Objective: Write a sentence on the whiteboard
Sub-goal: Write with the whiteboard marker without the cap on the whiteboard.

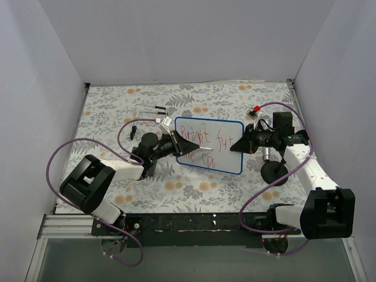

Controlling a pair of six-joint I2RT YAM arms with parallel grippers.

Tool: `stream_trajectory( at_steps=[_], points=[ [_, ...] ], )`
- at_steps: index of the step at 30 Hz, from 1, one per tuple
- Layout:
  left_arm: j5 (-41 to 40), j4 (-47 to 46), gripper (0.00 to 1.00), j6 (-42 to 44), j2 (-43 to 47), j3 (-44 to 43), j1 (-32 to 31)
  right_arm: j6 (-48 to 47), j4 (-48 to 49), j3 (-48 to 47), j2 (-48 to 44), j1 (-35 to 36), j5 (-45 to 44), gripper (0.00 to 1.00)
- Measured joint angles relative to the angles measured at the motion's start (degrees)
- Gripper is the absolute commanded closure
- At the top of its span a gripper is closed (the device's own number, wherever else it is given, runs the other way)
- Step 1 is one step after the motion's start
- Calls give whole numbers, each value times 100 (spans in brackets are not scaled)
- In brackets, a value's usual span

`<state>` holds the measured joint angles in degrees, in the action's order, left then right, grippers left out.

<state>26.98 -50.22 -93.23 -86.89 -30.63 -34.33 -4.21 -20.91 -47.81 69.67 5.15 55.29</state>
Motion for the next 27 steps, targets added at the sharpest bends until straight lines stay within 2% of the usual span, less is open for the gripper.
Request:
stream_trajectory(
  at_steps=[16,27],
  points=[
    [201,85,100,39,-195,-70,4,39,0,4,0,-15,-4,99],
    [636,199,100,81,-503,-68,-2,37,4,4,0,-22,-9,99]
  ],
)
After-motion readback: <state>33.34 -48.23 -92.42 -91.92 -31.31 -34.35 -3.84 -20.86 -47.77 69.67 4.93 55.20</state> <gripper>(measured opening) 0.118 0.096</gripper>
